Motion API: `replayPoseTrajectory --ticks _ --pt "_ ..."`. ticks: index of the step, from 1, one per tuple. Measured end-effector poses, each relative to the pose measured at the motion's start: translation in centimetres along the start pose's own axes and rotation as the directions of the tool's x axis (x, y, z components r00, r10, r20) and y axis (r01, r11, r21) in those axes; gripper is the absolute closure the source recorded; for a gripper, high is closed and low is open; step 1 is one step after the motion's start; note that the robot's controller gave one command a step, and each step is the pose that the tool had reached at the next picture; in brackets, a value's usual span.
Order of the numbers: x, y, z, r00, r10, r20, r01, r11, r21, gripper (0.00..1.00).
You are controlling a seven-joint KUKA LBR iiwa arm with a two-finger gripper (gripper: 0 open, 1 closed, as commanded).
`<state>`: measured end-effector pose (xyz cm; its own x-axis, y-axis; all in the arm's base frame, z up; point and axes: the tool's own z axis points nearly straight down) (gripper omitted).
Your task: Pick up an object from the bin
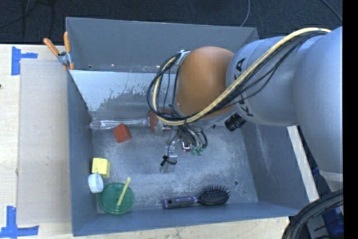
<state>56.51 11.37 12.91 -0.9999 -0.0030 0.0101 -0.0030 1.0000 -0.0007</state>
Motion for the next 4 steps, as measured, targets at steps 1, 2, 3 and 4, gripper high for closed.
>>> replayPoseTrajectory --ticks 1,2,3,4 --pt "-0.2 -0.1 -0.4 1.000 0.003 0.008 -0.003 1.000 -0.001 0.00" --pt "3.3 4.6 2.4 0.993 -0.115 0.004 0.115 0.993 0.001 0.00" --pt "6.3 7.7 0.8 0.905 -0.425 0.002 0.425 0.905 0.002 0.00" --pt "7.1 11.3 1.0 0.731 -0.682 0.004 0.682 0.731 0.003 0.00"
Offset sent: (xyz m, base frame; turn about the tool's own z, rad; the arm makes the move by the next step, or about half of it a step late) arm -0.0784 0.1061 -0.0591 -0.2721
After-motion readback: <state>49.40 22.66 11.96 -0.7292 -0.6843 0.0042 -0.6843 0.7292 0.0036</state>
